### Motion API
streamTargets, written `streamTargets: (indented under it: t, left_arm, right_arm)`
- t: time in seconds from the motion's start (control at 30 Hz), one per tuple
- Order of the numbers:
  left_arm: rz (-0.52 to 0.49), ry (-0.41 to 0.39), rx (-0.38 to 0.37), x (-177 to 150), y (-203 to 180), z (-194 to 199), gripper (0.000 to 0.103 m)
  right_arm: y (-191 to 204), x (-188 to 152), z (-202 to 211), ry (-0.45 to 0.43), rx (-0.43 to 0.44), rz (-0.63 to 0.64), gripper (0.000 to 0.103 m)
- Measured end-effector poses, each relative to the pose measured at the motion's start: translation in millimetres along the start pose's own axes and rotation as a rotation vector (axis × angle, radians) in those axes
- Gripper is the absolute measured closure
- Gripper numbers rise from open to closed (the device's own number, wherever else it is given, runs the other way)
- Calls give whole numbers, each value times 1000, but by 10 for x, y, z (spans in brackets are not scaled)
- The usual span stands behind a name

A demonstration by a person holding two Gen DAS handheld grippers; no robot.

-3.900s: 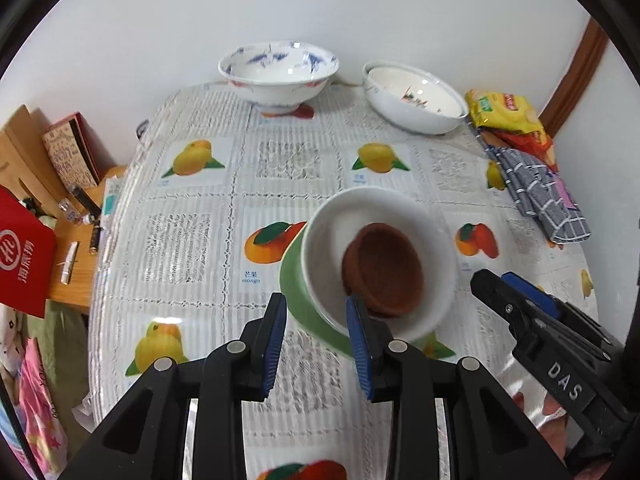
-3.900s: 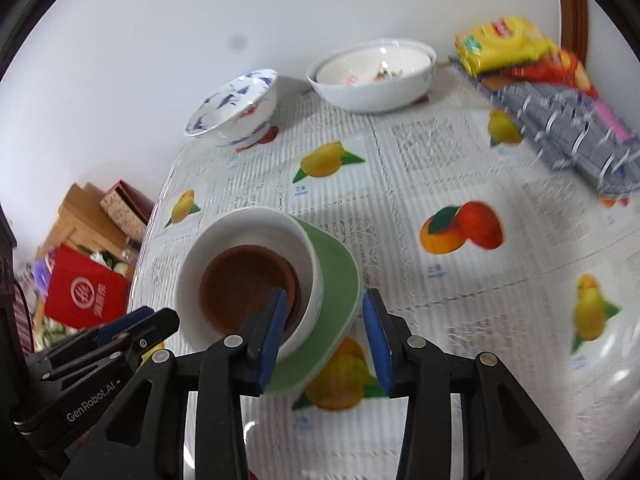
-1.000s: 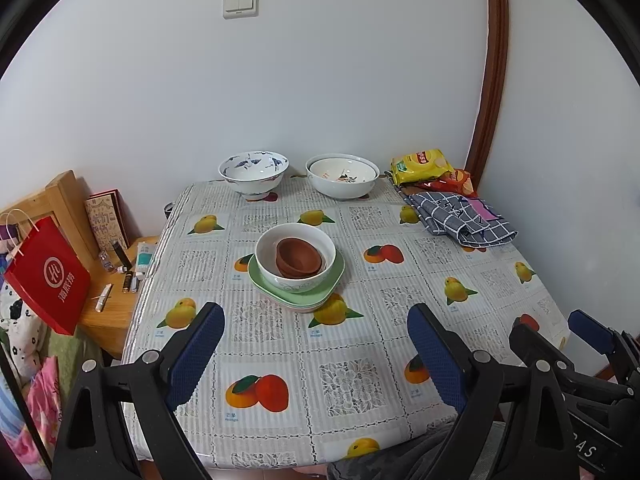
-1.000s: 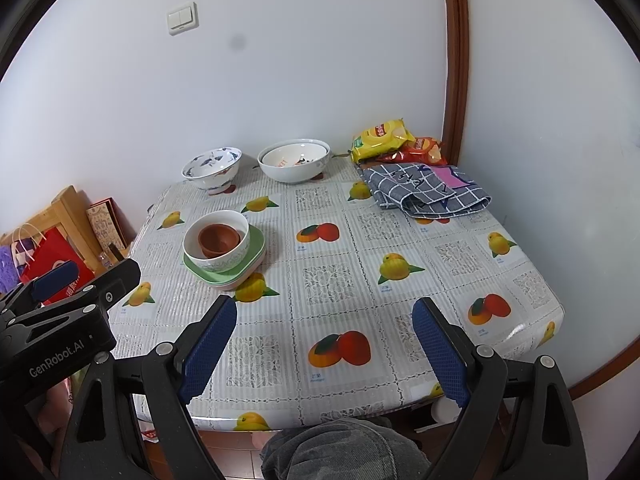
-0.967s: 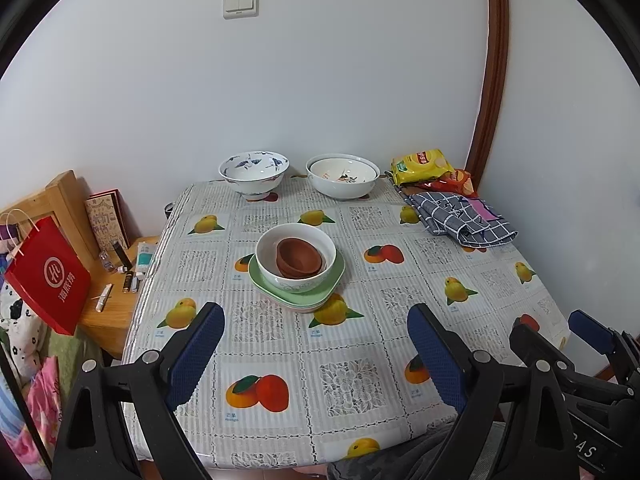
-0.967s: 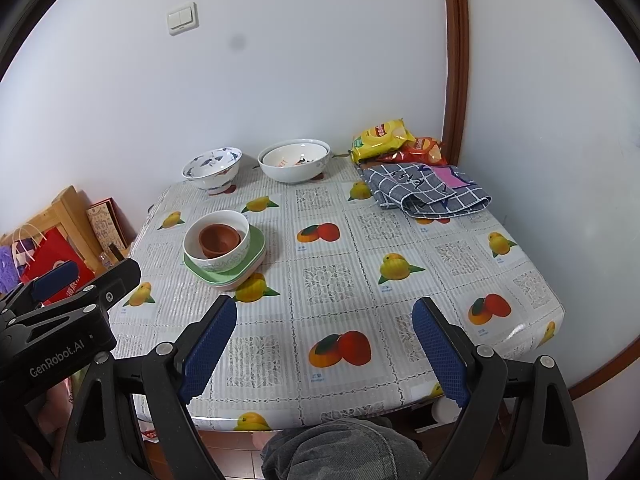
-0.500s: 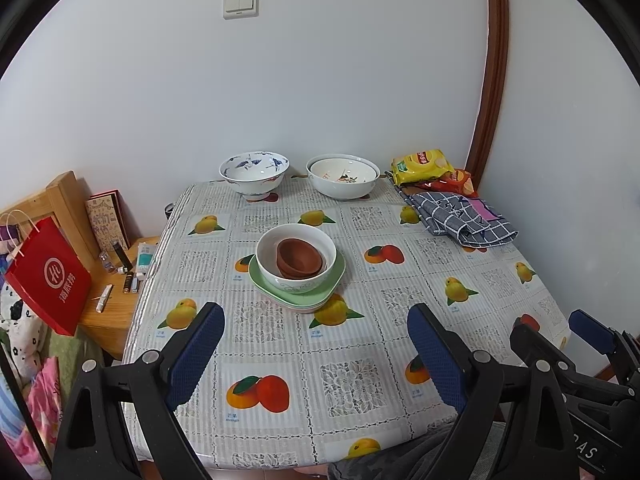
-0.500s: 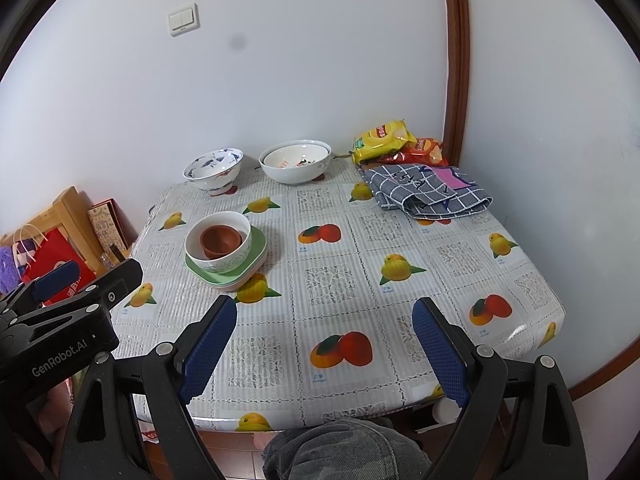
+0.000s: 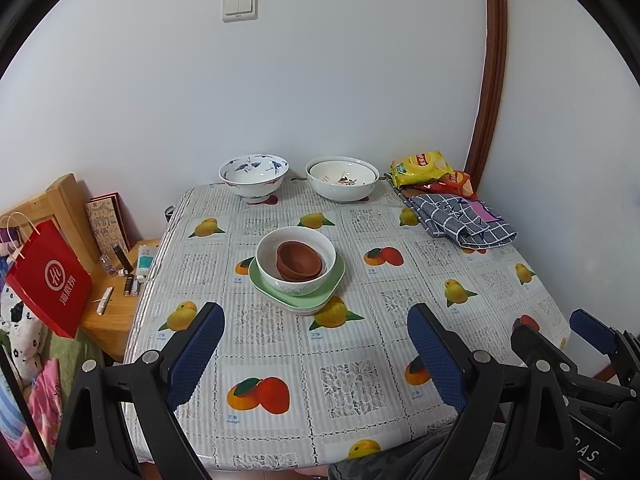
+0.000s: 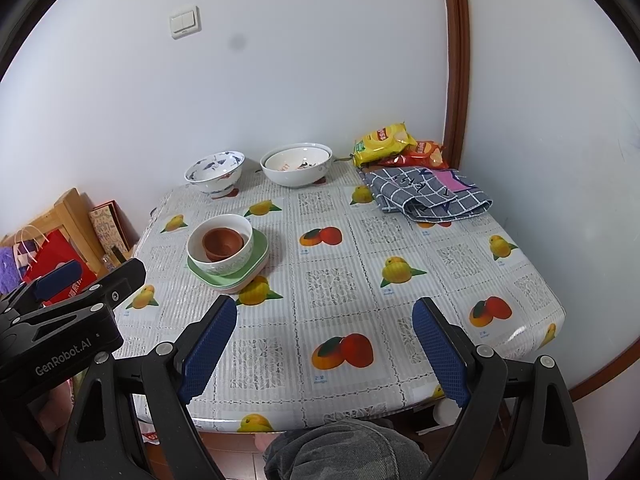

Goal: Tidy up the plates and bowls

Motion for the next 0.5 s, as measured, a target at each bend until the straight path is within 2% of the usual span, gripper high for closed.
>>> streamTargets:
  t: [0.5]
  left_arm:
    - [-2, -3, 4, 0, 1, 6, 10]
  right_arm:
    - [11, 9, 15, -4, 3, -1, 14]
Point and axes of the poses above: each gripper's, at about its wrist camera, not at the fingertips, and z roughly against the way its jaws point, y to its left, x to its top, the point moved 3 cm from there along -z, roughly the way its jaws point, and after that the axes turned 13 degrees about z, right-handed, at the moved point
